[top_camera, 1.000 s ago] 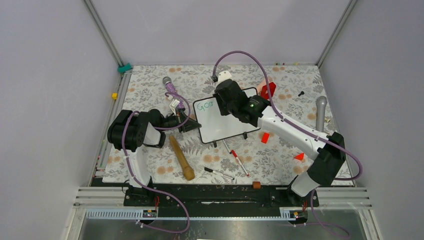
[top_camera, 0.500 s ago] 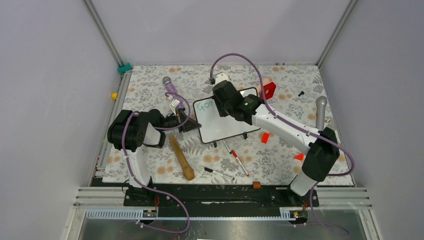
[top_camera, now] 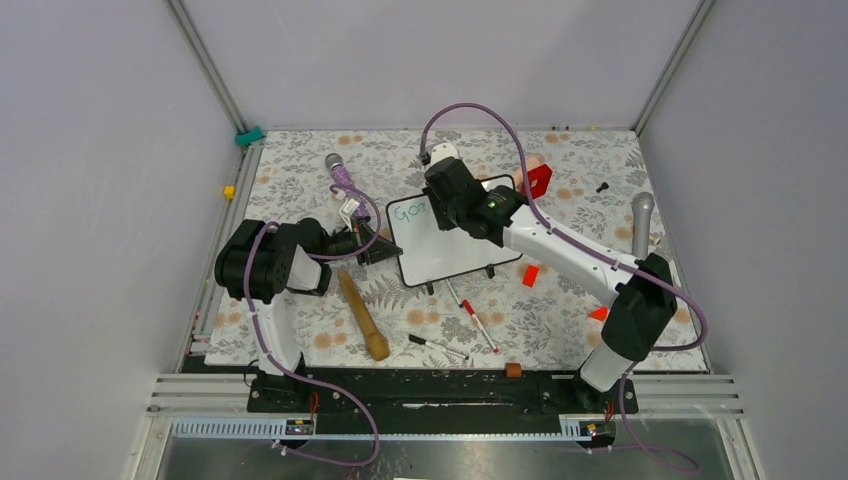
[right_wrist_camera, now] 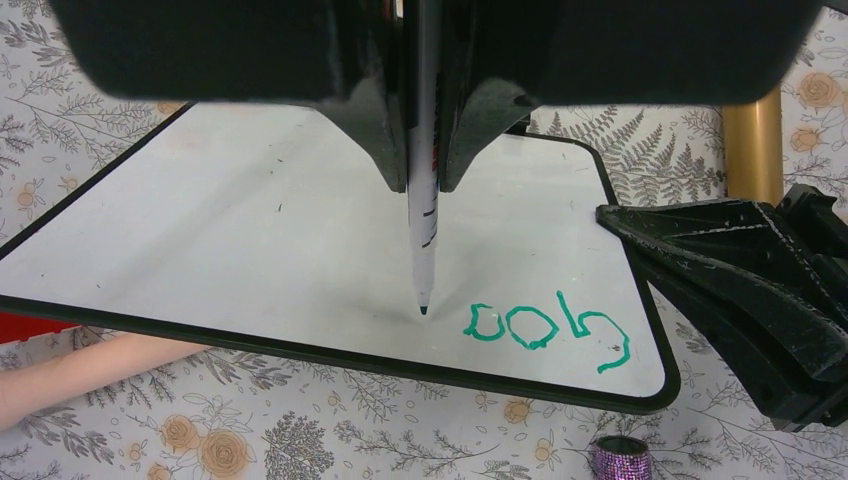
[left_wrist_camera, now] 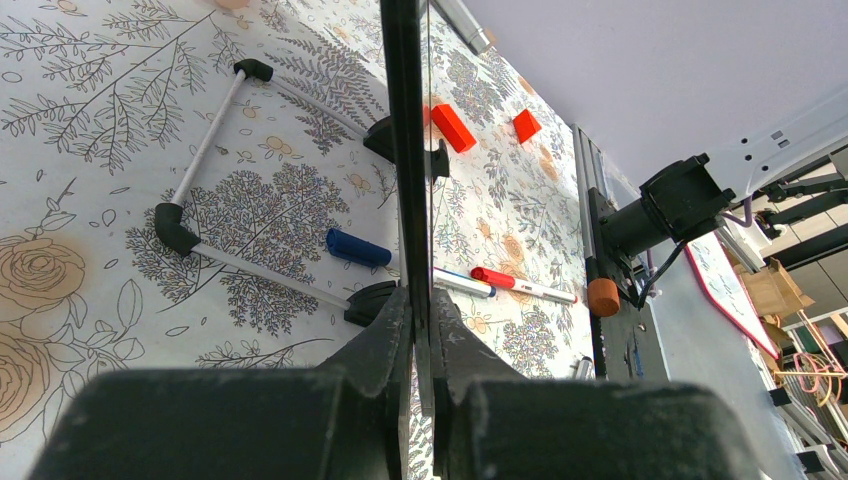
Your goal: Write a sentence on the whiteboard
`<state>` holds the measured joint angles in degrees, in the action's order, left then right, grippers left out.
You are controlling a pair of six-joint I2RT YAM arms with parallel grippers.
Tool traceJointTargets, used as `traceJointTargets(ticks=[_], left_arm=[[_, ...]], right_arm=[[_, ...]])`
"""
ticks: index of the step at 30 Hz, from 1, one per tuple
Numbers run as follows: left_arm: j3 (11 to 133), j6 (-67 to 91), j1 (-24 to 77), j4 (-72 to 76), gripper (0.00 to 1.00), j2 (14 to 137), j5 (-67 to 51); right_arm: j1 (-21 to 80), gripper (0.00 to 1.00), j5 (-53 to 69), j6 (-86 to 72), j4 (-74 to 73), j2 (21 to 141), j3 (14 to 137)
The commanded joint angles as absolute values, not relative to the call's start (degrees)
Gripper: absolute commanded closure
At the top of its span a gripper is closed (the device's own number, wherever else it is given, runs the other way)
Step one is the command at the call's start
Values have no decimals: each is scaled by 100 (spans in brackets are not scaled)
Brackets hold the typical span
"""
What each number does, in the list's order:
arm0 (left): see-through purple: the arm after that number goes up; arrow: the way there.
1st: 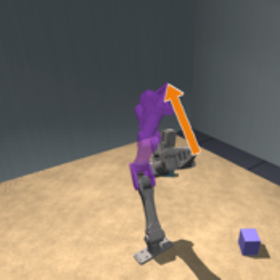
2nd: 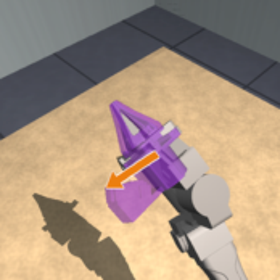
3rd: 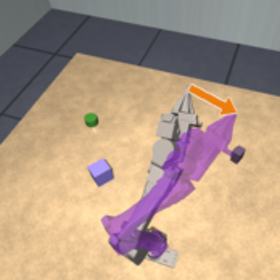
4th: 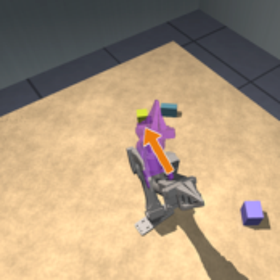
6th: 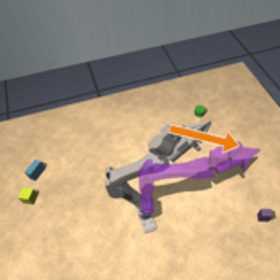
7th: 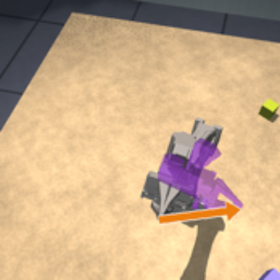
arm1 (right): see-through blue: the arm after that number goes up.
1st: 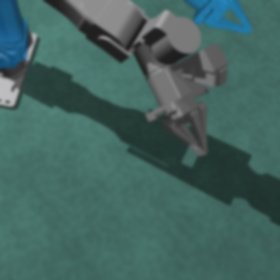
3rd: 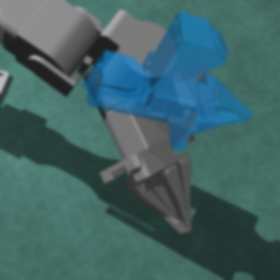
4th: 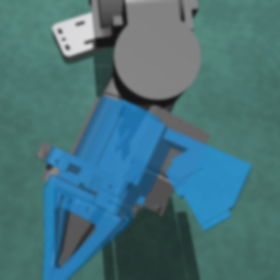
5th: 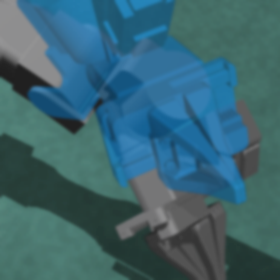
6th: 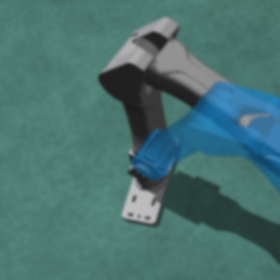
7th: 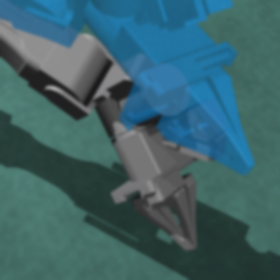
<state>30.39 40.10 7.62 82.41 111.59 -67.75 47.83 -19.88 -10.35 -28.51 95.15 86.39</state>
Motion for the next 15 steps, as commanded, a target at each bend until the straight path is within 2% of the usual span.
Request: traceJointTargets(ticks=[1, 15], left_arm=[[3030, 3606, 792, 8455, 100, 11106, -6936], [3023, 3599, 799, 8455, 100, 11107, -6944]], right_arm=[[4724, 100, -2016, -1082, -2886, 9626, 8950], [4720, 100, -1762, -1019, -2967, 9815, 9098]])
